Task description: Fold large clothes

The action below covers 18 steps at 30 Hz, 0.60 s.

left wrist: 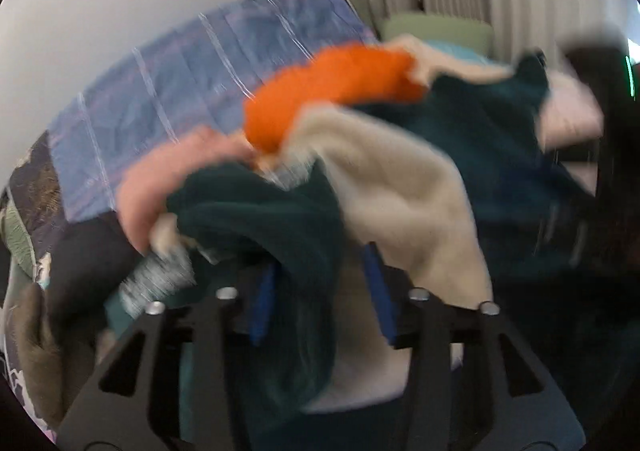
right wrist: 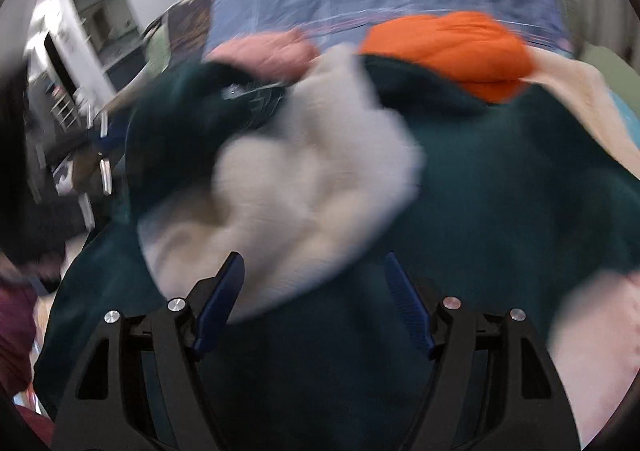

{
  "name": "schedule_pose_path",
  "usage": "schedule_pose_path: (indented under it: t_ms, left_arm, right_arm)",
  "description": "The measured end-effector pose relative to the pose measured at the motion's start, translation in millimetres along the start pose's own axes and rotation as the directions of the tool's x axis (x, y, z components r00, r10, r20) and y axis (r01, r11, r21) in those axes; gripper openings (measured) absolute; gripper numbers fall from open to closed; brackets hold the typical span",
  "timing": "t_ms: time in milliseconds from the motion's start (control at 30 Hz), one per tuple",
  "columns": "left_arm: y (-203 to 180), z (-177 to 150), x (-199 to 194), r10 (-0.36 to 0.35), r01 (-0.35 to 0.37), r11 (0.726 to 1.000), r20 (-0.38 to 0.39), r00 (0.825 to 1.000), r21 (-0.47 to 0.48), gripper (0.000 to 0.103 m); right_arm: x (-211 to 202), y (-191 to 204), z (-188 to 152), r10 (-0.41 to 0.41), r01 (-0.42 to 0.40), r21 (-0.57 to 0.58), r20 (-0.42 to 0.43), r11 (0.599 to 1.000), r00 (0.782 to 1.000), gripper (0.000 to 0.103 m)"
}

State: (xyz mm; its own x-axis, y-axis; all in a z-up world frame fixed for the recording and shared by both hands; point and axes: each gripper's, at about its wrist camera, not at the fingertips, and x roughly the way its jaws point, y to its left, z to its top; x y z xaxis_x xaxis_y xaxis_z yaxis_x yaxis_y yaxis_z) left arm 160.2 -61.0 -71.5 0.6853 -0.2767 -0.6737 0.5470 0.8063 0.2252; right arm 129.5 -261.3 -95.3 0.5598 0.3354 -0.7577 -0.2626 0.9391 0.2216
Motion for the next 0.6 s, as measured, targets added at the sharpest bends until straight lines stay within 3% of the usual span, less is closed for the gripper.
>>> schedule_pose_path:
  t_ms: [67, 167, 267, 367, 467, 533, 600]
  left_arm:
    - [-6, -19, 0, -0.021, 0.020, 1.000, -0.027, 0.999, -0.017, 0.060]
    - [-10, -29, -18, -0.012, 0.012, 1.000, -0.019, 1.000, -0.019, 0.067]
    - [-19, -42, -44, 0.005, -0.004, 0.999, 0.012, 1.000, -0.034, 0.069]
    - [-12, -58, -72, 0.103, -0.097, 0.992, 0.062, 0.993, -0.081, 0.071]
    - [23, -75, -88, 0.210, -0.194, 0.957, 0.054, 0.976, -0.217, 0.071]
    - [52, -91, -85, 0.269, -0.253, 0.909, 0.001, 0.963, -0.331, 0.071]
    - [73, -105, -79, 0.278, -0.272, 0.870, -0.047, 0.960, -0.412, 0.071]
  right_arm:
    - [-12, -15, -1, -0.021, 0.020, 0.039, 0.023, 0.999, 1.000, 0.073]
    - [-23, -15, 6, -0.027, 0.024, 0.045, 0.066, 0.999, 0.997, 0.074]
    - [-30, 22, 20, 0.011, -0.003, -0.066, 0.124, 0.998, 0.992, 0.073]
    - [-27, 60, 28, 0.041, -0.016, -0.185, 0.132, 0.983, 0.990, 0.075]
    - [-7, 109, 43, 0.042, -0.006, -0.296, 0.113, 0.955, 0.993, 0.076]
    - [6, 135, 50, 0.034, 0.008, -0.349, 0.114, 0.937, 0.993, 0.078]
    - [27, 165, 59, -0.012, 0.060, -0.407, 0.118, 0.912, 0.993, 0.078]
